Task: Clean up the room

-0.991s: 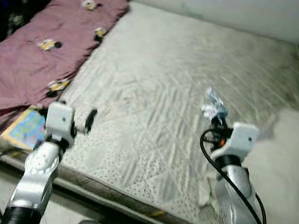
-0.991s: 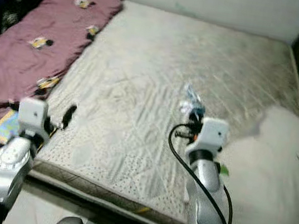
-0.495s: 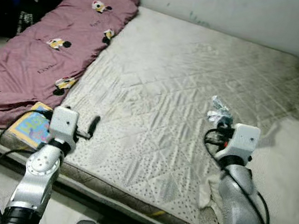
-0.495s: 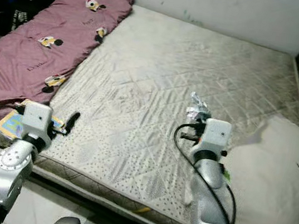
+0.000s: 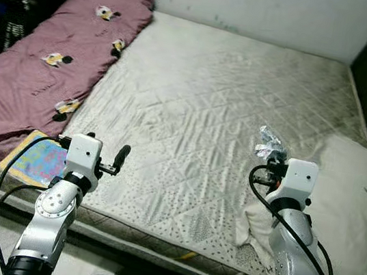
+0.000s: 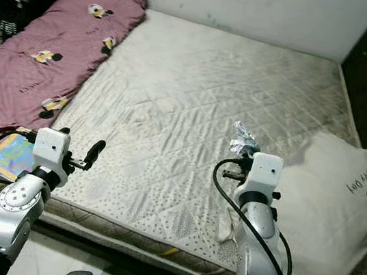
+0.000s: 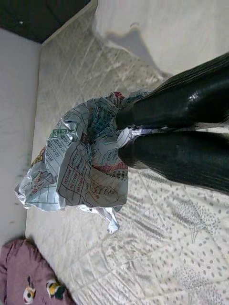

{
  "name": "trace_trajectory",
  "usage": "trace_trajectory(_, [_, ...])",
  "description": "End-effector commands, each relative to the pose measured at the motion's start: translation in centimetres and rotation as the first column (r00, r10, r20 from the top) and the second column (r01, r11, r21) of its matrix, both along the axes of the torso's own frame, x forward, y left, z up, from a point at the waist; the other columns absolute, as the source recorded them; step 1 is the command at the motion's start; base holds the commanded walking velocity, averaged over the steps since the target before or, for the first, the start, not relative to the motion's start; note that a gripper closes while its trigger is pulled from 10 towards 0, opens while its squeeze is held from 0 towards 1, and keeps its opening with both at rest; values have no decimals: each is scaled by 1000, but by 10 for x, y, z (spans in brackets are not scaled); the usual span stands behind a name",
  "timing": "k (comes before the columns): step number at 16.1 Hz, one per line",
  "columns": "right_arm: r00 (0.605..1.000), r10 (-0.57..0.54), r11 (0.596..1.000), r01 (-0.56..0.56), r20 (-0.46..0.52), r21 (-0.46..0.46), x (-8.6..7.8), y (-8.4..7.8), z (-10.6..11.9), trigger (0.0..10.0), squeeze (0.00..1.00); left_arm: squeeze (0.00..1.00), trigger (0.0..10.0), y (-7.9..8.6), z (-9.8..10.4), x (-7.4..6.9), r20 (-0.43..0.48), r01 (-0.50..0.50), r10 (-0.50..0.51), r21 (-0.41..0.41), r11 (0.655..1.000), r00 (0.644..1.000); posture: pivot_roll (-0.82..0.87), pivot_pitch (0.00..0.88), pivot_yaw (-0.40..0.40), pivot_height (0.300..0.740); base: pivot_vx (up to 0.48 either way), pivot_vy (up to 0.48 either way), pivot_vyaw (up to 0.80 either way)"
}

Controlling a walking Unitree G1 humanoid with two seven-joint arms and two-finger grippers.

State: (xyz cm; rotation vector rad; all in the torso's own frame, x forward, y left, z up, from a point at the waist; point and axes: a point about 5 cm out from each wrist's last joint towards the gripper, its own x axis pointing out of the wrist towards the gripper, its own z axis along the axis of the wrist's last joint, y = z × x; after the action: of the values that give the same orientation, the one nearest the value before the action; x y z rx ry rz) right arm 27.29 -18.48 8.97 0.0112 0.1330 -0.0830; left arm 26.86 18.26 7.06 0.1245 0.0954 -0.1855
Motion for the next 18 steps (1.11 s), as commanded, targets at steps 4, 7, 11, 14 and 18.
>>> trace_trajectory(4, [998,30,999,-29,50,-23,5,5,10,10000,0,0,10000,0,7,2,27,-5,6,-16,1000,1000,7,65,-34,740,0,0,-308])
trace_trajectory(7, [999,21,999,-19,49,-37,6,4,11,10000,0,0,10000,-2,9,4,35,3,-3,-20,1000,999,4,67,-31,740,0,0,0])
trace_trajectory(11, [999,26,1000,-26,35,-3,6,6,8,10000,0,0,10000,-3,9,4,34,15,-14,-23,1000,999,4,70,-33,740,0,0,-166])
trace_trajectory(14, [999,29,1000,-29,38,-1,6,7,9,10000,0,0,10000,-5,9,4,36,31,-30,-33,999,999,3,68,-34,740,0,-175,-800])
trace_trajectory(18, [999,33,999,-33,37,2,6,7,8,10000,0,0,10000,-5,8,4,35,33,-31,-36,999,999,4,65,-36,740,0,-321,-783])
